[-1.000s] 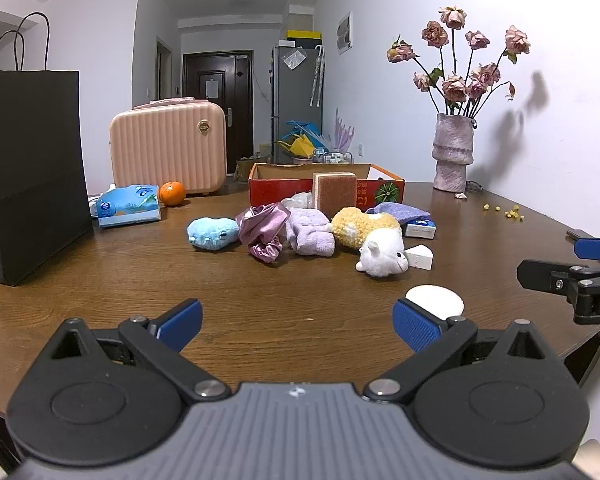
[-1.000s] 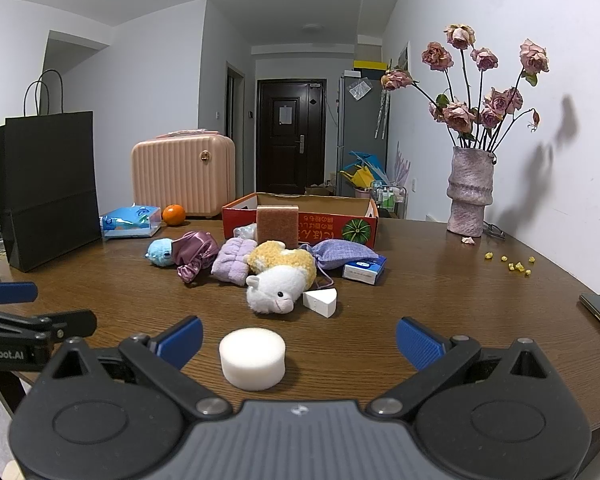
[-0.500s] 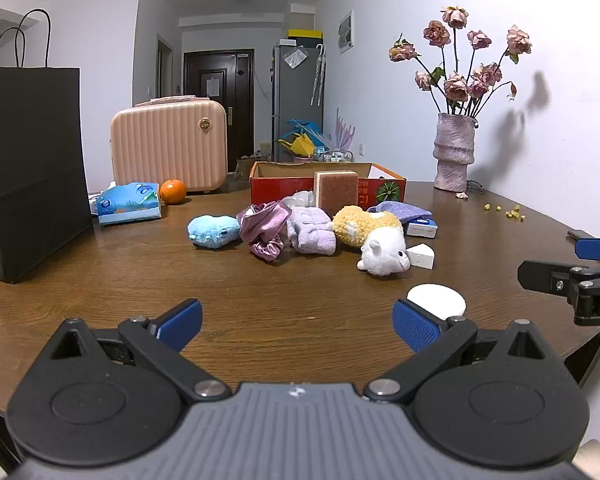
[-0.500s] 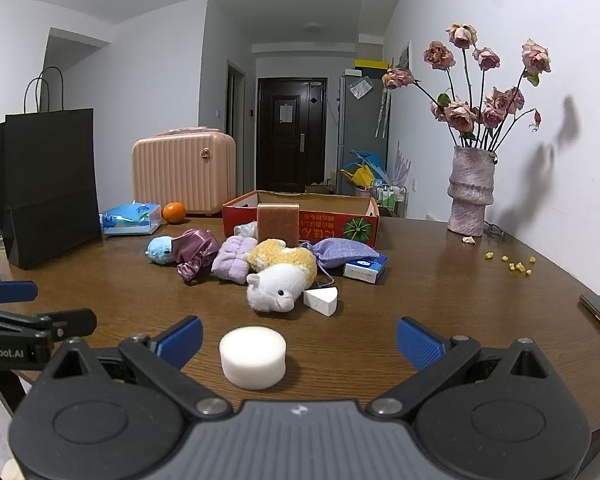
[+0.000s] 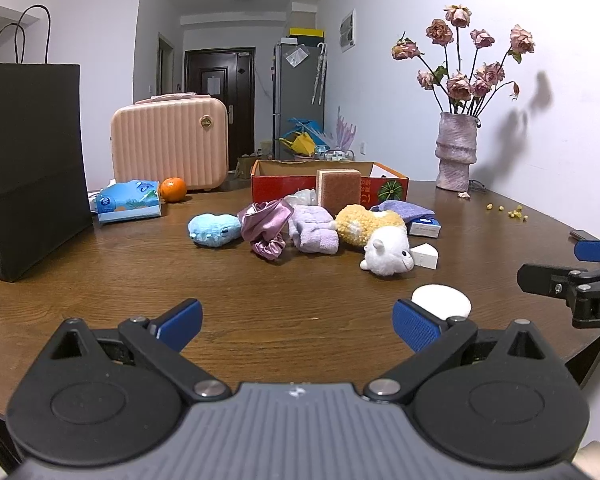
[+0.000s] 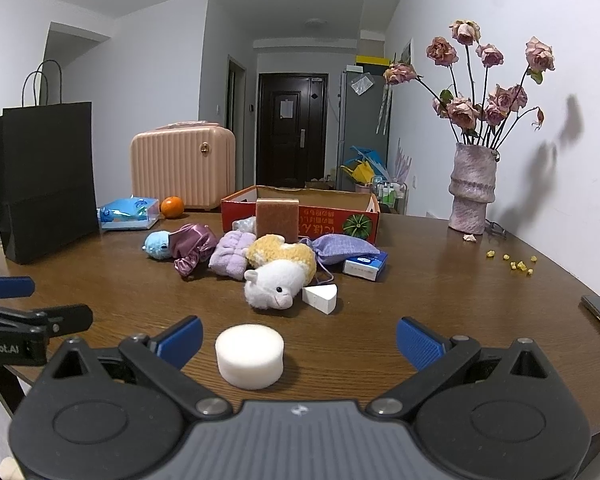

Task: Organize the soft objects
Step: 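Move the right tool to the white round sponge and close on it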

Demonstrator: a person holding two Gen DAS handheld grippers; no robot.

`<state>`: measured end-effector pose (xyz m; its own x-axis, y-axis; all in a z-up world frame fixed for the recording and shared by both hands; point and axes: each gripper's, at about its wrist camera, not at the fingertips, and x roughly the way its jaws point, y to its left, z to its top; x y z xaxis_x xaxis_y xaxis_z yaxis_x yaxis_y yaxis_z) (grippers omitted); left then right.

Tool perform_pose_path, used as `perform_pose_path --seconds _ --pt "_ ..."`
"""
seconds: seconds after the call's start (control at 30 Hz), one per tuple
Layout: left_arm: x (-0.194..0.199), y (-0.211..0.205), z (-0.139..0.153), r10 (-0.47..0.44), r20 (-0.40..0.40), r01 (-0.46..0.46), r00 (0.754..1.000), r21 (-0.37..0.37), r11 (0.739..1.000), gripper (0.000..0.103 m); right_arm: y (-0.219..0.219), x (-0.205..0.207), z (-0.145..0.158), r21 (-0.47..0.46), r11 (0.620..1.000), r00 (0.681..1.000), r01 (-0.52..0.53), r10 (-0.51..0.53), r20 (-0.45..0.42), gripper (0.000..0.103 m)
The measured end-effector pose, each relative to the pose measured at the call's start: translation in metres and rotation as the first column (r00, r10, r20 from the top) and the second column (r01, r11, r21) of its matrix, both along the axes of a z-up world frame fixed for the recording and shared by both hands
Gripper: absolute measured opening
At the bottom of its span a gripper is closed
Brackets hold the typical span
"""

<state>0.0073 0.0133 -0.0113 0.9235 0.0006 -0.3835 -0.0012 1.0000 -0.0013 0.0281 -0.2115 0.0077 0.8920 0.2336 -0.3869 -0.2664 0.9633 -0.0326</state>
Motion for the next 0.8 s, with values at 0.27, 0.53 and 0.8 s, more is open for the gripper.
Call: perform_pose_path --seconds 0.27,0.53,0.8 --pt "0.010 0.001 0.000 0.001 -0.011 -0.001 1.000 -0.007 1.000 0.103 0.003 0.009 -0.002 -0.006 1.000 1.000 -0.003 0.003 -0.015 0.103" --pt "0.022 0.005 -0.003 0.013 -0.028 -0.013 1.000 -0.017 1.000 0.103 0.007 0.023 -0.009 -0.015 1.000 0.999 -0.009 0.009 -0.046 0.103" --pt "0.034 0.012 -0.008 0.036 -0.042 -0.037 0.998 -0.019 0.999 0.103 0.015 0.041 -0.019 -0.023 0.999 0.996 -0.030 0.028 -0.083 0.103"
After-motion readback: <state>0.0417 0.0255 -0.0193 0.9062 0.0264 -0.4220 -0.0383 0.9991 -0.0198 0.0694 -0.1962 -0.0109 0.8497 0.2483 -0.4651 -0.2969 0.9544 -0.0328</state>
